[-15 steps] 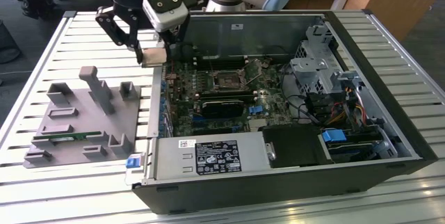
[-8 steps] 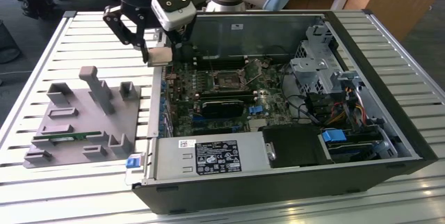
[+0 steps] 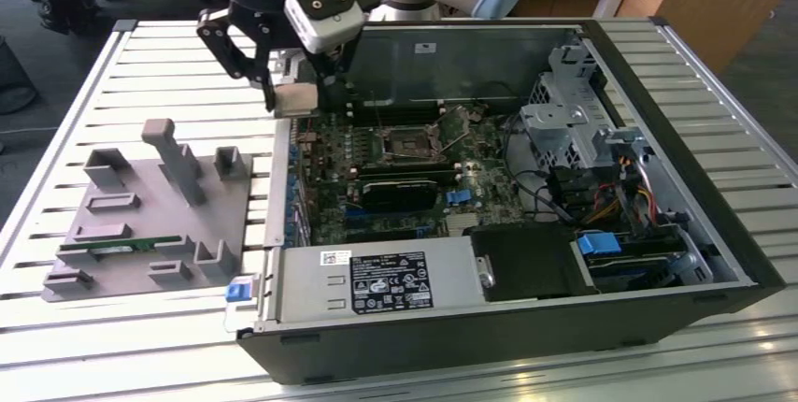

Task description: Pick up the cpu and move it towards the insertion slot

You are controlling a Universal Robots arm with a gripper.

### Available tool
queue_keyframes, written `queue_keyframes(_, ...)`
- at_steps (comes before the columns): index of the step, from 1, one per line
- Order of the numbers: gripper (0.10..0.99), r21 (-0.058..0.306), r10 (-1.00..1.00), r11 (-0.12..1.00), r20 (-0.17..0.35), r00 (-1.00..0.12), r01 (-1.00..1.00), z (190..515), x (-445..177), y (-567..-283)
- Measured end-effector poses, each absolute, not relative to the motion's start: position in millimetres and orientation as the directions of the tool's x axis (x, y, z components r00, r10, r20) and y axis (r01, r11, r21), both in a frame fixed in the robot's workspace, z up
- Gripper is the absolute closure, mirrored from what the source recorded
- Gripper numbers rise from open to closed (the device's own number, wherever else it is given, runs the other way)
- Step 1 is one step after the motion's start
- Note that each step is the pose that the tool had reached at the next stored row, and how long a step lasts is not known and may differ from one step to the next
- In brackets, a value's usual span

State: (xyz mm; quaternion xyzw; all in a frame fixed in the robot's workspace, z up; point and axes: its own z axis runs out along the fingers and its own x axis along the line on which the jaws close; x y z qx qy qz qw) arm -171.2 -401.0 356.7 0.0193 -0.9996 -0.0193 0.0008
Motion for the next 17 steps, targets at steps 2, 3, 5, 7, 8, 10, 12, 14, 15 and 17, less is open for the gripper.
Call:
queue_keyframes(2,0.545,0.039,-0.039,0.999,0.001,-0.999,-0.039,357,-169,-401)
queue_keyframes(3,0.545,0.039,-0.039,0.999,0.001,-0.999,-0.039,357,-168,-400)
queue_keyframes(5,0.545,0.039,-0.039,0.999,0.001,-0.999,-0.039,357,-165,-400)
queue_keyframes(7,0.545,0.039,-0.039,0.999,0.001,-0.999,-0.039,357,-163,-399)
queue_keyframes(8,0.545,0.039,-0.039,0.999,0.001,-0.999,-0.039,357,-162,-399)
queue_keyframes(10,0.545,0.039,-0.039,0.999,0.001,-0.999,-0.039,357,-159,-399)
queue_keyframes(12,0.545,0.039,-0.039,0.999,0.001,-0.999,-0.039,357,-157,-398)
queue_keyframes(14,0.545,0.039,-0.039,0.999,0.001,-0.999,-0.039,357,-155,-397)
queue_keyframes(15,0.545,0.039,-0.039,0.999,0.001,-0.999,-0.039,357,-154,-397)
queue_keyframes(17,0.545,0.039,-0.039,0.999,0.001,-0.999,-0.039,357,-152,-397)
